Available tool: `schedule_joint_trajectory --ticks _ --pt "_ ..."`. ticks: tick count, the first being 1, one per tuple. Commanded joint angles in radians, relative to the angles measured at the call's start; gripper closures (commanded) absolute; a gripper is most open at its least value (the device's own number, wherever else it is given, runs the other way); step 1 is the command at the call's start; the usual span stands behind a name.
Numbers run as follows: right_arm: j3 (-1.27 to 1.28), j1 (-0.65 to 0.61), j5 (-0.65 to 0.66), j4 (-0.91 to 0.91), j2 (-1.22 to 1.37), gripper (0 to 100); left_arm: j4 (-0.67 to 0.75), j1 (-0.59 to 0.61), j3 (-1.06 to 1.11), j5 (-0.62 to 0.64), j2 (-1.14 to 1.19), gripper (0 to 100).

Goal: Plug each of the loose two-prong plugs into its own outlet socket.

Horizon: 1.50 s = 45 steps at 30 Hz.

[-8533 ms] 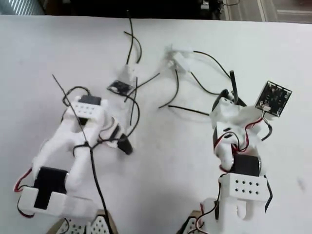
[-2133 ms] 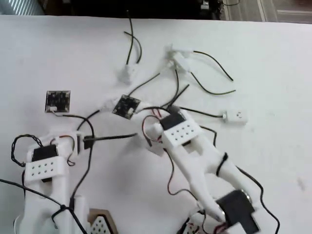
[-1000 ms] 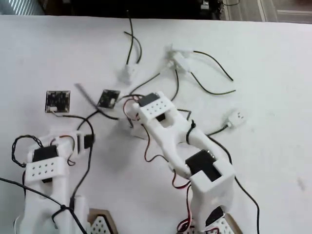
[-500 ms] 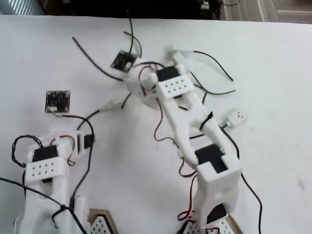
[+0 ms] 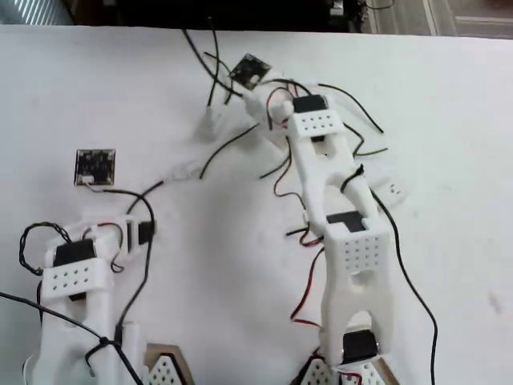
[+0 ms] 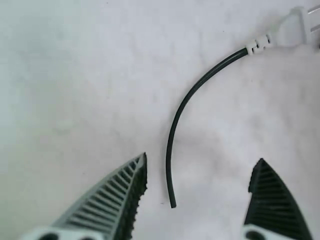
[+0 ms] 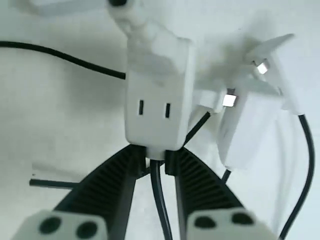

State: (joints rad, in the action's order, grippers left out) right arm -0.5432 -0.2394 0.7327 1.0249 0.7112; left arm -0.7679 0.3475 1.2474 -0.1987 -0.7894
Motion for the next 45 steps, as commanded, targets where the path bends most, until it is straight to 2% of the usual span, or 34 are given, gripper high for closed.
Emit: schedule_joint_trajectory --ticks 1,3,8,13,19,28,31,34,39,43,45 --pt "-0.158 0.025 -0.075 0.074 0.007 80.8 0.017 0.007 -0.003 -0.011 -0.024 68" --pt "-0.236 0.025 -0.121 0.183 -0.004 76.1 0.018 0.005 -0.003 -0.011 -0.024 68" --pt "-0.457 0.031 -0.17 0.47 -0.073 76.6 0.018 0.005 -0.003 -0.011 -0.024 68" --pt "-0.563 0.091 -0.166 0.699 -0.099 76.9 0.018 0.005 -0.003 -0.011 -0.024 68" --pt "-0.477 0.185 -0.164 0.693 -0.107 81.1 0.018 0.005 -0.003 -0.011 -0.024 68" --pt "-0.138 0.14 -0.176 0.694 -0.34 81.1 0.018 0.007 -0.005 -0.009 -0.024 68" --pt "0.015 0.071 -0.252 0.691 -0.437 81.1 0.018 0.027 -0.011 -0.002 -0.031 68" --pt "0.149 -0.053 -0.331 0.674 -0.504 81.1 0.017 0.09 -0.028 0.014 -0.031 68" --pt "0.301 -0.286 -0.465 0.478 -0.526 81.1 0.02 0.206 -0.048 0.112 -0.031 68" --pt "0.39 -0.43 -0.482 0.26 -0.526 81.0 0.018 0.259 -0.058 0.12 -0.031 68" --pt "0.414 -0.472 -0.419 0.183 -0.522 79.2 0.018 0.26 -0.058 0.12 -0.031 68"
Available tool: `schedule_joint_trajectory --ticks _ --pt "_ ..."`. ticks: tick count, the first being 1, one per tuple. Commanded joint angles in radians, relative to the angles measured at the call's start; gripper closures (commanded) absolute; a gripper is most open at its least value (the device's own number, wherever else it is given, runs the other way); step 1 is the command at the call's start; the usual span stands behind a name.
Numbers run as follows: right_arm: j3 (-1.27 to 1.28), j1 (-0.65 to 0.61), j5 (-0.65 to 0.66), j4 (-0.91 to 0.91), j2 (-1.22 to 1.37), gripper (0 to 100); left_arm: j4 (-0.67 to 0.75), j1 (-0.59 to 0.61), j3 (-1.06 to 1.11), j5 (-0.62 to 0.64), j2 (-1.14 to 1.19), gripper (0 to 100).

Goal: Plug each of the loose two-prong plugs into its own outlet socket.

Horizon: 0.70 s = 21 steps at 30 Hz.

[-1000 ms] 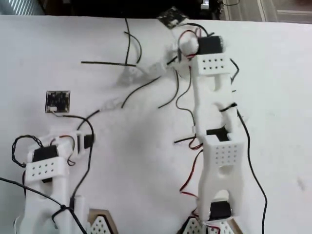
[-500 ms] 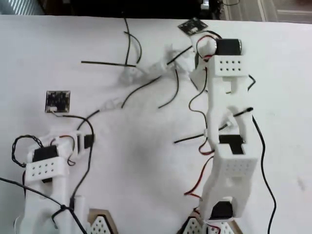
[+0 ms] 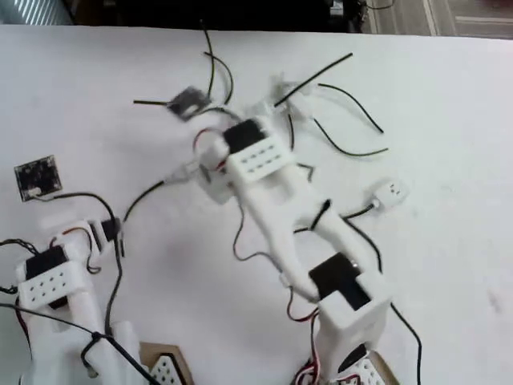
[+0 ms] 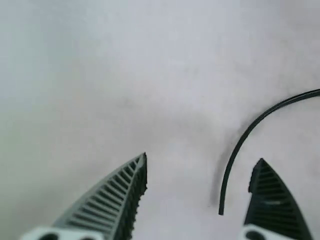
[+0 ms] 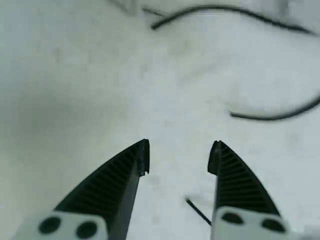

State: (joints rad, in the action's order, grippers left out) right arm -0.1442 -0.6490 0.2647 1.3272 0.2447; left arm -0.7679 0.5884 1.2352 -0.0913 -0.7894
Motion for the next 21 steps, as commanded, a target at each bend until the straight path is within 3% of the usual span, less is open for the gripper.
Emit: schedule_joint_trajectory --ticks 1,6,11,21 --pt "0.018 -0.074 0.089 -0.143 -0.047 76.5 0.018 0.019 -0.046 0.012 -0.031 68" --pt "-0.074 -0.088 0.15 -0.165 0.091 62.5 0.018 0.016 -0.046 0.012 -0.03 68" --pt "-0.219 -0.125 0.239 -0.166 0.255 61.8 0.018 0.015 -0.046 0.012 -0.03 68" --pt "-0.635 -0.148 0.281 -0.154 0.601 61.8 0.018 0.015 -0.046 0.011 -0.027 68"
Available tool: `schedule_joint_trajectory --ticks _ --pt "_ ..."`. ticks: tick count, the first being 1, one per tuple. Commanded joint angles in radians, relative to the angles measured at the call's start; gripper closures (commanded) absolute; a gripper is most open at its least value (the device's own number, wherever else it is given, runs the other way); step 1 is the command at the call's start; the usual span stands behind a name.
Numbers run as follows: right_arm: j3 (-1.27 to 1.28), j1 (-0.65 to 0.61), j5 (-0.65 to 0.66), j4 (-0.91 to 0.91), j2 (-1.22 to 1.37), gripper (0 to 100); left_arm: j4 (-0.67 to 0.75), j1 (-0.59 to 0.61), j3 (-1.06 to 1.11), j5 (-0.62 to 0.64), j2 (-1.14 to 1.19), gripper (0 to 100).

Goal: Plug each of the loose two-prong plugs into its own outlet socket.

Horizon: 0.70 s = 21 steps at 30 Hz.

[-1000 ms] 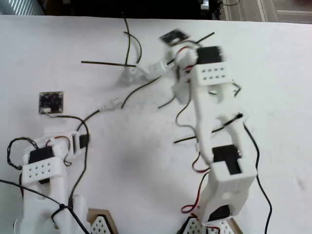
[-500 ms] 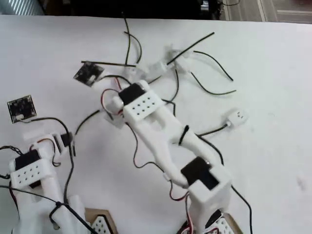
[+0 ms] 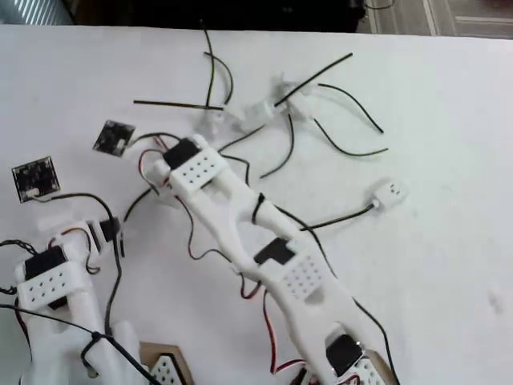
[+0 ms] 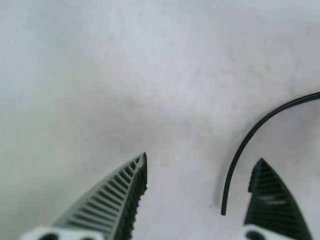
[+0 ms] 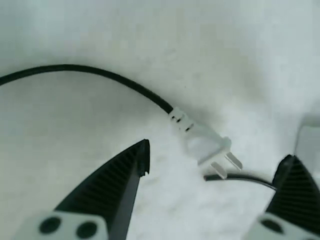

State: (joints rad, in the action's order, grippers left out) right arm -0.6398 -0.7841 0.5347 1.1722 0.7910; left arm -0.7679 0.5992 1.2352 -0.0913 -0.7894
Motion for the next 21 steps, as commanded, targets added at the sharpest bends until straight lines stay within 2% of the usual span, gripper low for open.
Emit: schedule_joint_trajectory --ticks 1,6,8,12,14,21 --pt "-0.176 -0.013 0.011 0.021 0.093 61.9 0.018 0.004 -0.046 0.011 -0.027 68" --pt "-0.371 -0.012 0.011 0.17 0.252 64.2 0.018 -0.001 -0.046 0.009 -0.025 68" --pt "-0.456 -0.012 0.012 0.219 0.303 71.4 0.018 -0.025 -0.043 0.005 -0.024 68" --pt "-0.589 -0.007 0.012 0.262 0.39 92.6 0.02 -0.038 -0.032 0.003 -0.03 68" --pt "-0.638 -0.005 0.012 0.283 0.424 98.5 0.02 -0.038 -0.032 0.003 -0.03 68" --pt "-0.802 0.027 0.003 0.472 0.45 98.1 0.046 -0.038 -0.029 0.003 -0.025 68"
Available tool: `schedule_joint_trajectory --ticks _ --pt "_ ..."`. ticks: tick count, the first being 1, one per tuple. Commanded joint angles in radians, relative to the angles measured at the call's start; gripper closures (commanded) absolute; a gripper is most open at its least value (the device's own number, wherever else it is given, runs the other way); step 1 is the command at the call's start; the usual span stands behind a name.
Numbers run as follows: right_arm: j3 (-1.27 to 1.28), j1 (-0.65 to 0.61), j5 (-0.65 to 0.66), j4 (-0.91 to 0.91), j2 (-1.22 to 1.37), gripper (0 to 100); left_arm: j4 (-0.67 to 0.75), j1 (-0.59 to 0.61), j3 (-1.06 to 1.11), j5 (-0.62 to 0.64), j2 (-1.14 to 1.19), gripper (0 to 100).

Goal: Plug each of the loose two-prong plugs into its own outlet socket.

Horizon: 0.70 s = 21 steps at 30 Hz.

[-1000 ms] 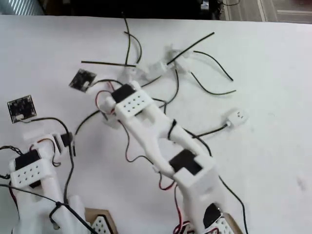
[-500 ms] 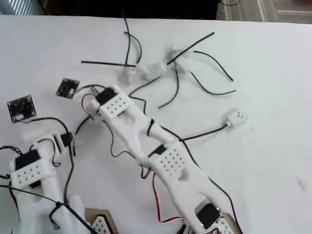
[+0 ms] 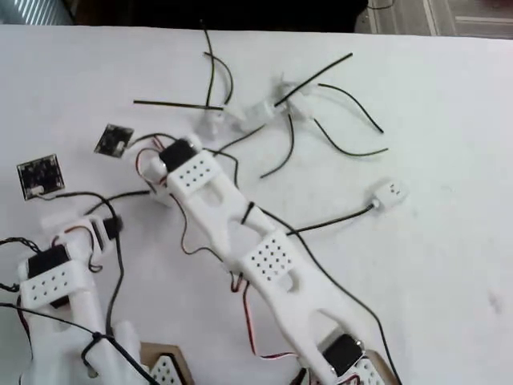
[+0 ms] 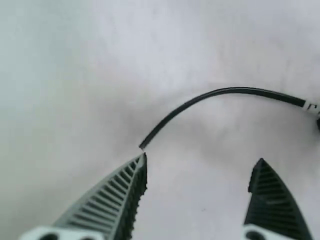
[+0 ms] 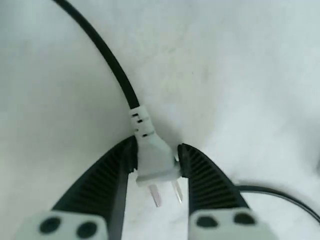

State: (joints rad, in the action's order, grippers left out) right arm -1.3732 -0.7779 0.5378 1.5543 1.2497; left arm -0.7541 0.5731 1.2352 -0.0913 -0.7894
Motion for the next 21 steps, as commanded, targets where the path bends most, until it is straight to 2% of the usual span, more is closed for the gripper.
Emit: schedule_joint_trajectory --ticks 1,14,17,21 --pt "-0.095 0.03 -0.002 0.122 -0.008 98.1 0.032 -0.012 -0.029 0.003 -0.025 68" --pt "-0.135 0.179 -0.041 0.177 -0.065 98.1 0.032 -0.008 -0.031 0.009 -0.03 68" --pt "-0.041 0.206 -0.043 0.177 -0.182 98.1 0.032 -0.008 -0.031 0.011 -0.03 68" --pt "0.244 0.246 -0.043 0.176 -0.392 98.1 0.032 -0.008 -0.031 0.011 -0.03 68"
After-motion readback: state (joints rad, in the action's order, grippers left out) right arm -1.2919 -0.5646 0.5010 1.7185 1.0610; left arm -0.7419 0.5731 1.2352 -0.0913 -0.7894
